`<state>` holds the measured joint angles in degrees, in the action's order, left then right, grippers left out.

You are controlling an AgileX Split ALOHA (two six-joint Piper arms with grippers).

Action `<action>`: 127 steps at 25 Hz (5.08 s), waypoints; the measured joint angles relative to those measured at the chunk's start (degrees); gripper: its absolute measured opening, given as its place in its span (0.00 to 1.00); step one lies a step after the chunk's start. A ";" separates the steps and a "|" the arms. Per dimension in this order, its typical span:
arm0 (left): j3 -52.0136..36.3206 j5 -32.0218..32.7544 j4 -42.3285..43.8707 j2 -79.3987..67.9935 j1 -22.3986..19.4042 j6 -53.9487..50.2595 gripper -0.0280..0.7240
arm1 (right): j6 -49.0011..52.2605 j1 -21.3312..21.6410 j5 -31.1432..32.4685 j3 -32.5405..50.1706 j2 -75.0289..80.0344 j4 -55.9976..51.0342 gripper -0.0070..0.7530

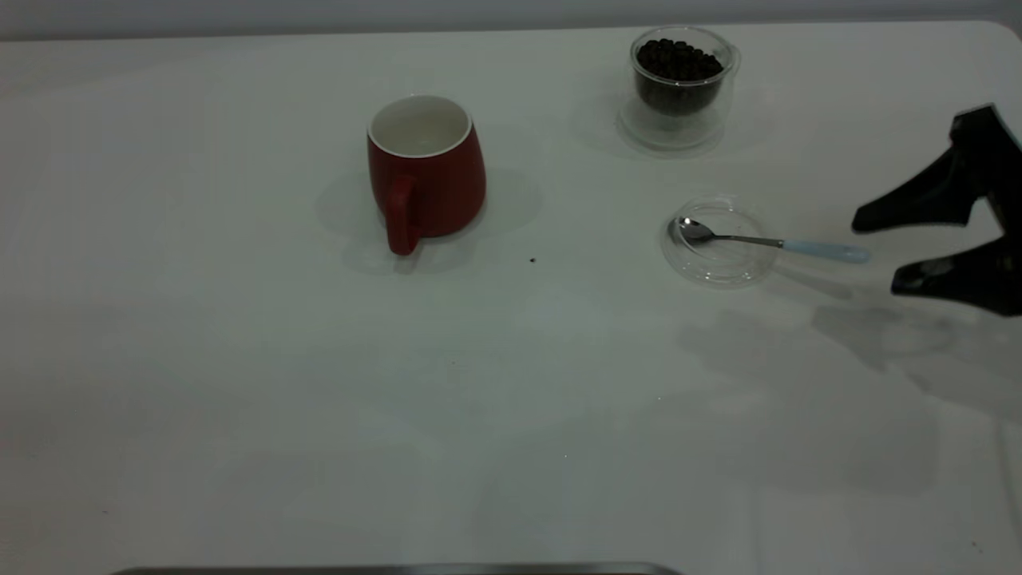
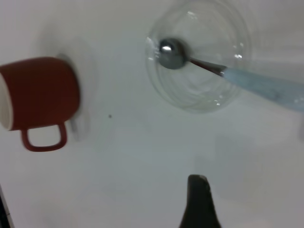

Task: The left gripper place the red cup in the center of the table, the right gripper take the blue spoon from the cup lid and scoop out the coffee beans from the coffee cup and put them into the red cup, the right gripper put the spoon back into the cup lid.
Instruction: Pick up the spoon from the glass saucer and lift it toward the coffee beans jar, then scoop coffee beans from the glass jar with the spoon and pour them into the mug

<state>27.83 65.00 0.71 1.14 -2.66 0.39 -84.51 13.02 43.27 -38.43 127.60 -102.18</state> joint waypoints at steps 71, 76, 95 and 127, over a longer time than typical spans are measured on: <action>0.00 0.00 0.00 0.00 0.00 -0.39 0.82 | -10.75 0.00 10.61 -11.93 14.83 -0.31 0.17; 0.00 0.00 0.00 0.00 0.00 0.01 0.82 | -11.63 0.00 11.21 -11.93 14.83 -0.31 0.16; 0.00 0.00 0.00 0.00 0.00 -0.04 0.82 | -8.52 4.66 10.08 -2.59 -2.85 6.01 0.14; 0.00 0.00 0.00 0.00 0.00 -0.39 0.82 | 9.52 -10.26 -8.50 -27.25 -4.34 13.07 0.14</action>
<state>27.83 65.00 0.71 1.14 -2.66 0.00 -74.98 2.76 34.77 -65.68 123.25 -89.11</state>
